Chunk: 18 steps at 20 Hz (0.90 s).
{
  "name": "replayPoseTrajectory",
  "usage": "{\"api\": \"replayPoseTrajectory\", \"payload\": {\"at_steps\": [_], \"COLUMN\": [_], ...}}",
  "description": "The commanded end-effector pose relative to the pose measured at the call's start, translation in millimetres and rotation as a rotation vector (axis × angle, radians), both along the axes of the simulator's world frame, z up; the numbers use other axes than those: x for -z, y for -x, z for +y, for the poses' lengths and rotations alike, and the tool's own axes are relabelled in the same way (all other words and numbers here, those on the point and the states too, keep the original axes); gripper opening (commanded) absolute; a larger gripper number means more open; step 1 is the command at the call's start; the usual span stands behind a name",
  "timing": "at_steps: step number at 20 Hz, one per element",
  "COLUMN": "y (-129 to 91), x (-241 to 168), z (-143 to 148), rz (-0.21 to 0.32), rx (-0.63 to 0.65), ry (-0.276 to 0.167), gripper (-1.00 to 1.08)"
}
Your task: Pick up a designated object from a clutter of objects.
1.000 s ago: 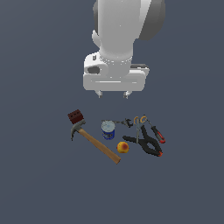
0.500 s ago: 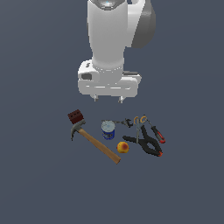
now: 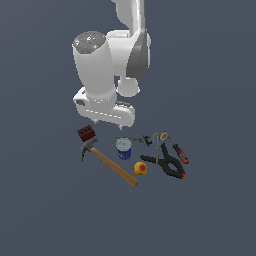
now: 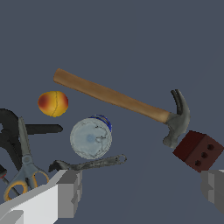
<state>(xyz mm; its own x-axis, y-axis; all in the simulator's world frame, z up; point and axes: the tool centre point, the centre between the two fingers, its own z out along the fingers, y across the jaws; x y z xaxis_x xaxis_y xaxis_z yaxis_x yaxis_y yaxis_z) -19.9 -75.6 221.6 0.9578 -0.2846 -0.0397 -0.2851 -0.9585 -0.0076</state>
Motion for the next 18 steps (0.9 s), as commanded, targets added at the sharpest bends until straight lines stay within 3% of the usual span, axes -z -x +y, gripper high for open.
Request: {"api": "replayPoseTrajectory", "payload": {"at_steps": [1, 10, 18], "y": [7.0, 49.8, 86.5], "x": [22.3, 96.1, 133.1], "z": [-22.2, -99.7, -140.9], "rz": [-0.004, -0.02, -0.027], "rx": [0.084, 0.393, 0.57], "ry": [-0.005, -0.001, 0.019], "gripper": [1.0, 1.0, 1.0]}}
